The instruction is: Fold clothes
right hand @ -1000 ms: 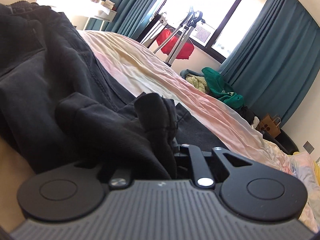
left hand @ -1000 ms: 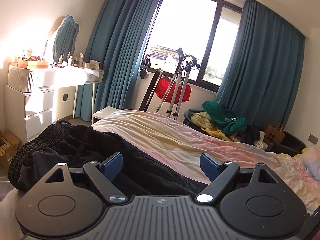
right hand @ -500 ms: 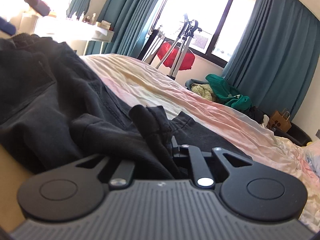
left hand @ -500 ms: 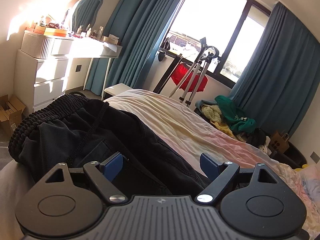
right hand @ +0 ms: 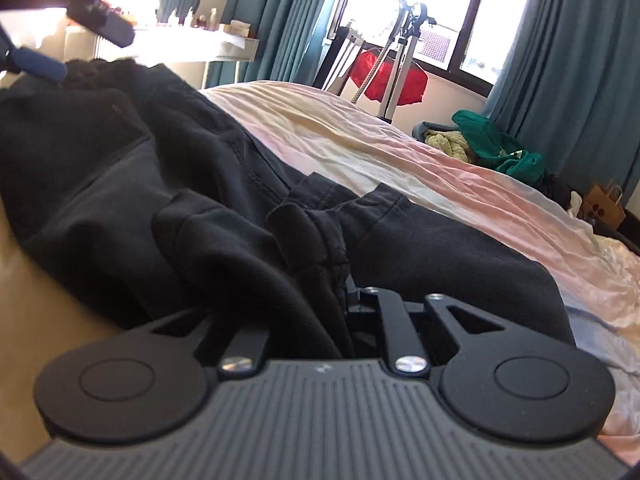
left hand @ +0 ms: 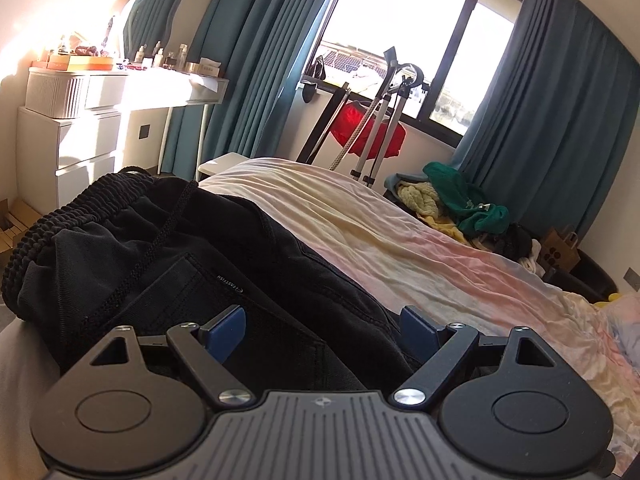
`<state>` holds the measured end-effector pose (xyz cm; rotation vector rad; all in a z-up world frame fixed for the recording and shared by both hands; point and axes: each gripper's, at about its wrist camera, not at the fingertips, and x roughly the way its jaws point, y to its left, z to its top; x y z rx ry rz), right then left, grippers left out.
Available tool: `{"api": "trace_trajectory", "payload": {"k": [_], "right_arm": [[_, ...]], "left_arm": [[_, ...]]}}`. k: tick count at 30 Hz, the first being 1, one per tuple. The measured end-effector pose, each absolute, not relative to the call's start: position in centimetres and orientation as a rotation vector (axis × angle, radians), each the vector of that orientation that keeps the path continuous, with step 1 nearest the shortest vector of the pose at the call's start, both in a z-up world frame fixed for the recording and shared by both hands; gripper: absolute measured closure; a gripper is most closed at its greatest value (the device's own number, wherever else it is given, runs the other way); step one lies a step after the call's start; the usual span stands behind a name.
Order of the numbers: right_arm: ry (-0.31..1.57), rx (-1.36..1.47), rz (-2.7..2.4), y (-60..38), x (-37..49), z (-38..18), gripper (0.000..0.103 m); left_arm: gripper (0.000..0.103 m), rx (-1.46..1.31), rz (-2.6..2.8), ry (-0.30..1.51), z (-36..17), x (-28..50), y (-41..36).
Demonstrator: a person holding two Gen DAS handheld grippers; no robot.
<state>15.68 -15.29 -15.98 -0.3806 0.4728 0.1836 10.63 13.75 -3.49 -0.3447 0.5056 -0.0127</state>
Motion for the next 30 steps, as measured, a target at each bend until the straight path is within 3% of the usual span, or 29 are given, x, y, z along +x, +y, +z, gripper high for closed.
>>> {"api": "trace_trajectory", "payload": {"k": [3,6,8,10,19,30], "right_arm": [[0.479,-0.442,0.195,-14.7,15.5,-15.4,0.086],[0.522,-0.391,0.238,-15.7,15.7,-13.8,0.075],[0.576,-0.33,0.285,-16.7,15.3,-13.0,0.048],[0.618,-0.246,0.343,-17.5,14.5,-12.1,0.037],[0.593,-0.028,0.453,-19.9,11.3,-8.6,0.037],[0.7,0.092,0.281,-24.4,15.0,-10.8,0.037]], "left_arm": [[0.017,-0.364,-0.068,0.549,-4.5,11.4,13.5],[0.017,-0.419,-0.166,0.614,-5.8,12.3,13.1],[0.017,-0.419,-0.21,0.633,-6.4,12.6,12.6],[0.017,-0.403,-0.247,0.644,-6.9,12.7,12.0],[0.017,-0.324,-0.276,0.669,-7.9,12.8,9.1],[0.015,-0.016,-0.239,0.692,-10.2,12.8,4.3]]}}
